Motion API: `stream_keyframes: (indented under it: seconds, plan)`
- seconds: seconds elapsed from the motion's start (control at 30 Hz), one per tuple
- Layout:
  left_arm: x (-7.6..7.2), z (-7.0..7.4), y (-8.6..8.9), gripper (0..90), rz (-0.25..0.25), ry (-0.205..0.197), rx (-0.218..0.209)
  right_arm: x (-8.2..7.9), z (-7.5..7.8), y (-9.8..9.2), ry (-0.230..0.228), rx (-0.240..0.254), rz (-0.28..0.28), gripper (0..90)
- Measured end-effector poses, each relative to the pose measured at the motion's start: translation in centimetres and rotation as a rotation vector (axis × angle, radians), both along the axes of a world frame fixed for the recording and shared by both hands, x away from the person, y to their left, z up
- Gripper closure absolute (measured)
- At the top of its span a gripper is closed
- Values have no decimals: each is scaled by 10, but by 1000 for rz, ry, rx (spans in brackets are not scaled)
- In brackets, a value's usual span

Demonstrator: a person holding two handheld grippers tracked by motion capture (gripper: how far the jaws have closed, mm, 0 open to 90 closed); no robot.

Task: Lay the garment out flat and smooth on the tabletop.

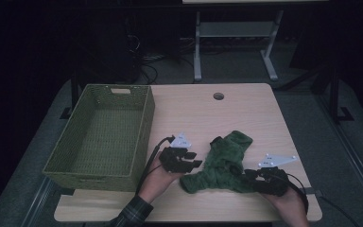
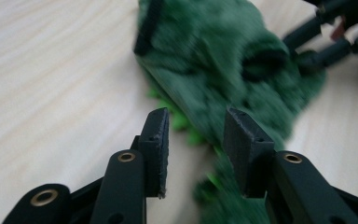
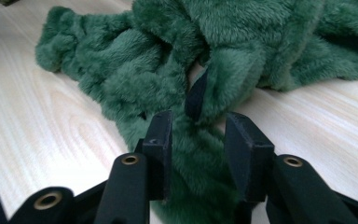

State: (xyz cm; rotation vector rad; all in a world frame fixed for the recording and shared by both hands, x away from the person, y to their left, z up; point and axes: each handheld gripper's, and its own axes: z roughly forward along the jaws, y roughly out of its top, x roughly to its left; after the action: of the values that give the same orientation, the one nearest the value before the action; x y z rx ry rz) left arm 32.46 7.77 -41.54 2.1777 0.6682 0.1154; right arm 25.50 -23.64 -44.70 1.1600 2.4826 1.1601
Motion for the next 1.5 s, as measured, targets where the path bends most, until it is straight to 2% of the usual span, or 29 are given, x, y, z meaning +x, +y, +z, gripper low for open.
stream_keyframes:
  seconds: [0.1, 0.13, 0.17, 0.23, 0.27, 0.33, 0.37, 0.47, 0.5, 0.57, 0.67, 0.7, 0.8, 0.87, 0.93, 1.03, 1.07, 1.13, 1.17, 1.23, 1.43, 1.47, 1.5]
  plan:
    - [19, 0, -9, 589, -5, -5, -4, 6, -2, 4, 11, -9, -6, 613]
    - [19, 0, -9, 581, -5, -5, -4, 6, -2, 4, 11, -9, -6, 613]
    - [30, 1, -15, 570, -17, 0, -8, 9, -3, 5, 22, -10, -9, 612]
    - [40, 1, -22, 551, -26, -1, -11, 12, -4, 7, 25, -12, -15, 613]
    - [40, 1, -22, 536, -26, -1, -11, 13, -5, 8, 22, -16, -11, 613]
    - [55, 0, -33, 527, -35, 1, -32, 15, -6, 9, 29, -26, -12, 626]
    - [55, 0, -33, 521, -35, 1, -32, 15, -6, 9, 29, -26, -12, 626]
    - [65, 0, -42, 511, -56, 26, -76, 17, -7, 11, 31, -35, -11, 672]
    - [69, -1, -49, 511, -83, 34, -82, 17, -7, 11, 33, -31, -12, 693]
    - [72, -3, -55, 511, -96, 38, -78, 18, -7, 10, 27, -31, -11, 721]
    - [75, -8, -61, 551, -112, 60, -66, 18, -6, 9, 19, -35, -15, 760]
    - [75, -10, -62, 575, -115, 72, -73, 18, -6, 8, 14, -36, -15, 768]
    - [76, -14, -64, 718, -131, 81, -62, 19, -5, 6, -3, -40, -20, 792]
    - [75, -13, -63, 797, -136, 79, -59, 19, -4, 4, -15, -42, -26, 798]
    - [72, -9, -61, 824, -132, 77, -72, 20, -2, 2, -21, -43, -39, 802]
    - [69, 0, -51, 842, -124, 45, -81, 23, 3, -1, -37, -48, -52, 802]
    - [67, 4, -47, 845, -106, 42, -100, 24, 5, -2, -48, -51, -56, 802]
    - [66, 8, -43, 850, -93, 38, -108, 26, 11, -4, -71, -52, -63, 802]
    - [63, 14, -32, 850, -66, 23, -128, 27, 15, -4, -85, -54, -62, 802]
    - [60, 20, -22, 851, -44, 11, -143, 31, 22, -4, -107, -57, -64, 802]
    - [47, 25, 5, 856, 30, -11, -152, 46, 38, 0, -173, -85, -62, 805]
    - [47, 25, 5, 858, 30, -11, -152, 49, 41, 1, -184, -88, -60, 807]
    - [44, 24, 12, 858, 65, -18, -142, 52, 43, 2, -193, -88, -62, 809]
